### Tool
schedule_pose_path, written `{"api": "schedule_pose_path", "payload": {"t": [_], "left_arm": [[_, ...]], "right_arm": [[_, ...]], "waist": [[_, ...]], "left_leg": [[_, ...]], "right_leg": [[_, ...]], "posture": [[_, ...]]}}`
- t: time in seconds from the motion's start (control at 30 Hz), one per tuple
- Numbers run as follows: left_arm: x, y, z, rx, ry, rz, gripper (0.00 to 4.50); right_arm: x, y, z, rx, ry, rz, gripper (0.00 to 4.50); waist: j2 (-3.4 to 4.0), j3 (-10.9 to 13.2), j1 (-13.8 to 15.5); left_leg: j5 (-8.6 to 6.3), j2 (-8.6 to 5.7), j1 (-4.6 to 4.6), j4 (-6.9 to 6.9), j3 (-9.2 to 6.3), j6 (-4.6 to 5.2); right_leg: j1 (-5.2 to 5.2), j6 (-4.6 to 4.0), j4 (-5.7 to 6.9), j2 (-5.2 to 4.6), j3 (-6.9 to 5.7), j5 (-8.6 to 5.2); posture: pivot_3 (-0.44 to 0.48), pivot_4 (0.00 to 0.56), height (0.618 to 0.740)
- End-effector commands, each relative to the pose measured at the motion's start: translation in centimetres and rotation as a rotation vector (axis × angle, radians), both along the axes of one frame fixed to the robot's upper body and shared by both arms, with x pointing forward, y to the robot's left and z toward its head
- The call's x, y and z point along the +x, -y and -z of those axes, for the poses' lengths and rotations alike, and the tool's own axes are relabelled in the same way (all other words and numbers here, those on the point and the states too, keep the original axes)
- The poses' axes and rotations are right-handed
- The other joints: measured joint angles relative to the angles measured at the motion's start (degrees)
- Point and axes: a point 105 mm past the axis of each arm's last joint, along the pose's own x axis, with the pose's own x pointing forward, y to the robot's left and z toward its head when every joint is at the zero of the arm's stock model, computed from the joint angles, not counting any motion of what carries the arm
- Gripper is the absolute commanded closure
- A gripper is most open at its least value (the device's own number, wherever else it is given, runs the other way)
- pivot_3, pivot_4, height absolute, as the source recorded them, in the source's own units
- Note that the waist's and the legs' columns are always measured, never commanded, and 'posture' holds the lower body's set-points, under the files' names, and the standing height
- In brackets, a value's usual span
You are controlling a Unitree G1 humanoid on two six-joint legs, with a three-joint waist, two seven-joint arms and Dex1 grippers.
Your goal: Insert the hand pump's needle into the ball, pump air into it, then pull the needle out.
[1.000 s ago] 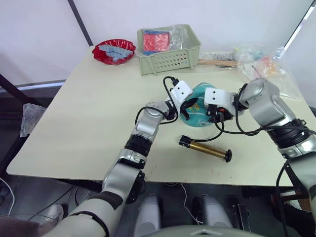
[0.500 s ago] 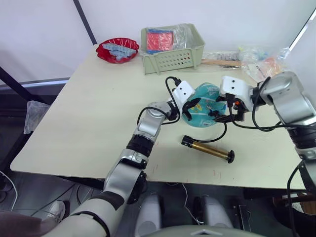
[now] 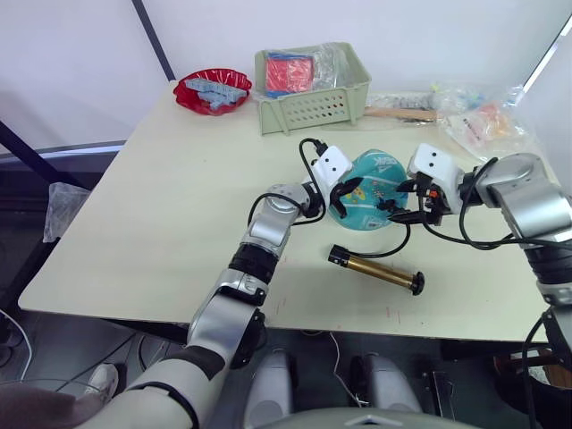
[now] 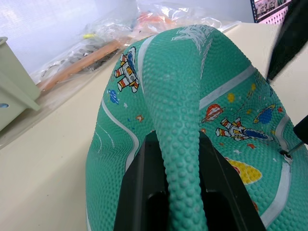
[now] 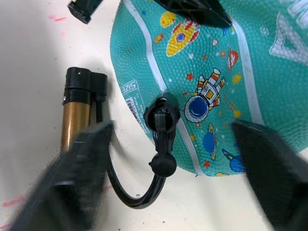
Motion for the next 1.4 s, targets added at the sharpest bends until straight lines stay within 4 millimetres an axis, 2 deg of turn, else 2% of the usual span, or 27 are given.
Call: {"api": "schedule_pose_path", "payload": {"t": [0.03,1.3,1.33,1.37,1.4], "left_arm": [[-0.6,0.3,2.7,0.054,-0.079,0.019,4.44],[-0.7,0.3,2.9,0.052,-0.085,0.012,4.44],[-0.7,0.3,3.0,0.052,-0.086,0.012,4.44],[-0.7,0.3,3.0,0.052,-0.086,0.012,4.44],[-0.7,0.3,3.0,0.052,-0.086,0.011,4.44]], "right_arm": [[0.2,-0.1,-1.2,0.029,0.057,-0.002,2.61],[0.1,-1.3,0.0,0.045,0.043,-0.033,2.61],[0.2,-1.4,0.0,0.05,0.04,-0.03,3.11],[0.2,-1.4,0.0,0.054,0.039,-0.028,3.22],[0.2,-1.4,0.0,0.054,0.039,-0.027,3.66]], "waist": [[0.0,0.0,0.0],[0.0,0.0,0.0],[0.0,0.0,-0.01],[0.0,0.0,-0.01],[0.0,0.0,-0.01]], "left_leg": [[0.0,0.0,0.0,0.0,0.0,0.0],[0.0,0.0,0.0,-0.01,0.0,0.0],[0.0,0.0,0.0,-0.01,0.0,0.0],[0.0,0.0,0.0,-0.01,0.0,0.0],[0.0,0.0,0.0,-0.01,0.0,0.0]], "right_leg": [[0.0,0.0,0.0,0.0,0.0,0.0],[0.0,0.03,0.0,0.0,0.0,-0.02],[0.0,0.03,0.0,0.0,0.0,-0.02],[0.0,0.03,0.0,0.0,0.0,-0.02],[0.0,0.04,0.0,0.0,0.0,-0.02]], "posture": [[0.0,0.15,0.735],[0.0,0.15,0.735],[0.0,0.15,0.735],[0.0,0.15,0.735],[0.0,0.15,0.735]]}}
